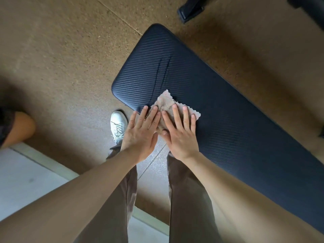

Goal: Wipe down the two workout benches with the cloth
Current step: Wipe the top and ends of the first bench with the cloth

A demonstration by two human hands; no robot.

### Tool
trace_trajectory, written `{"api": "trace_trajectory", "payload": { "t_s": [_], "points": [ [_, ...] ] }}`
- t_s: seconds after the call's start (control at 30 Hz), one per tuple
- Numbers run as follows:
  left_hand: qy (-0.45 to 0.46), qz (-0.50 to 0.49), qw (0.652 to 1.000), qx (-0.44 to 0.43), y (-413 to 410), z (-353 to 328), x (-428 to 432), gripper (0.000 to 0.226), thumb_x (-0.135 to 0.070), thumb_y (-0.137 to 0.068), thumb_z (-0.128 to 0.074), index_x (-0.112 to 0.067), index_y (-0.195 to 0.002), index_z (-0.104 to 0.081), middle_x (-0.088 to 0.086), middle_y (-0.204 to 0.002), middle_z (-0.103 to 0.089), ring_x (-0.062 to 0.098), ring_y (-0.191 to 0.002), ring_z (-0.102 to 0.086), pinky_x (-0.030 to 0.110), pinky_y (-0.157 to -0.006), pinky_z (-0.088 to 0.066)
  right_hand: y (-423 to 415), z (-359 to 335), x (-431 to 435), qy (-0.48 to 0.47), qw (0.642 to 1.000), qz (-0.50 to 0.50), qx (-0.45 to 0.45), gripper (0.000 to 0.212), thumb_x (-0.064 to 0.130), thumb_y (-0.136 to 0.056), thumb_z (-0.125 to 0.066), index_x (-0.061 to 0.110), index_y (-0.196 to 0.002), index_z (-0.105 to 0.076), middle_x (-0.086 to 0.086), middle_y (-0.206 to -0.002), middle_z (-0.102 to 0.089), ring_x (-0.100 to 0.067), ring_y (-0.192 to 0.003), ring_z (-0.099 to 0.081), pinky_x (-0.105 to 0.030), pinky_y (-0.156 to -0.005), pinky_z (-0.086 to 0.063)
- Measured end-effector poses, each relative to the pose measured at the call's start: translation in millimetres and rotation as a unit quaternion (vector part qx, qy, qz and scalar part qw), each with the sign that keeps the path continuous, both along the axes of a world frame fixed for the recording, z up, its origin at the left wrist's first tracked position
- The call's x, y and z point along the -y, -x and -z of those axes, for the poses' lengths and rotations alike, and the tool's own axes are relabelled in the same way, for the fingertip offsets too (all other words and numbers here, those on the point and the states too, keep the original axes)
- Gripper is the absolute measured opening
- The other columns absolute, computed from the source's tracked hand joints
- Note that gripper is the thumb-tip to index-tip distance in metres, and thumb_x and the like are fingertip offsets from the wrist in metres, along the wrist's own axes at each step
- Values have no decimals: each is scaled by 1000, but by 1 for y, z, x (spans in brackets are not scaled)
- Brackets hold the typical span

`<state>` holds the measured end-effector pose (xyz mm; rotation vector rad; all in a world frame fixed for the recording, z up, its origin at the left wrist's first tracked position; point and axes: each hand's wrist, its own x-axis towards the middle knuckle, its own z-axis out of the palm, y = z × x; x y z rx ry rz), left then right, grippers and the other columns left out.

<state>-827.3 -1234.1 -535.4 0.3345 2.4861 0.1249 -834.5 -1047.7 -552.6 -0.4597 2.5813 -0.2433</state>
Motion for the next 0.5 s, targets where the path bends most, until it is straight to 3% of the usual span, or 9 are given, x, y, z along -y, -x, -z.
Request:
{"api": "trace_trajectory", "payload": {
  "t_s": [0.1,0.23,0.37,0.5],
  "points": [
    [11,-8,1000,-7,23,-2,3,66,-51,-105,-2,-23,-160,22,-3,-171,22,31,-155,25,52,-128,11,28,2,3,5,1000,-3,-9,63,47,-106,-37,30,-164,-19,-8,-173,-7,-38,-159,-1,-58,-127,-4],
    [24,-42,998,-42,80,6,12,69,-49,-107,-14,-21,-163,15,0,-173,16,32,-159,15,51,-128,8,101,8,14,2,999,-14,-40,63,52,-105,-32,30,-164,-20,-10,-173,-10,-38,-159,-5,-57,-126,-5],
    [23,-58,996,-67,147,13,23,69,-47,-107,-17,-18,-165,5,3,-174,6,36,-159,8,53,-129,2,172,14,33,-11,999,-7,-47,64,52,-106,-24,30,-165,-11,-10,-173,-2,-37,-159,1,-57,-127,-2],
    [17,-61,996,-66,198,19,35,67,-47,-108,-15,-19,-165,9,1,-174,10,33,-160,8,51,-130,0,221,14,53,-5,999,21,-37,64,54,-106,-21,32,-165,-5,-8,-173,6,-37,-159,3,-59,-125,-2]
  ]
}}
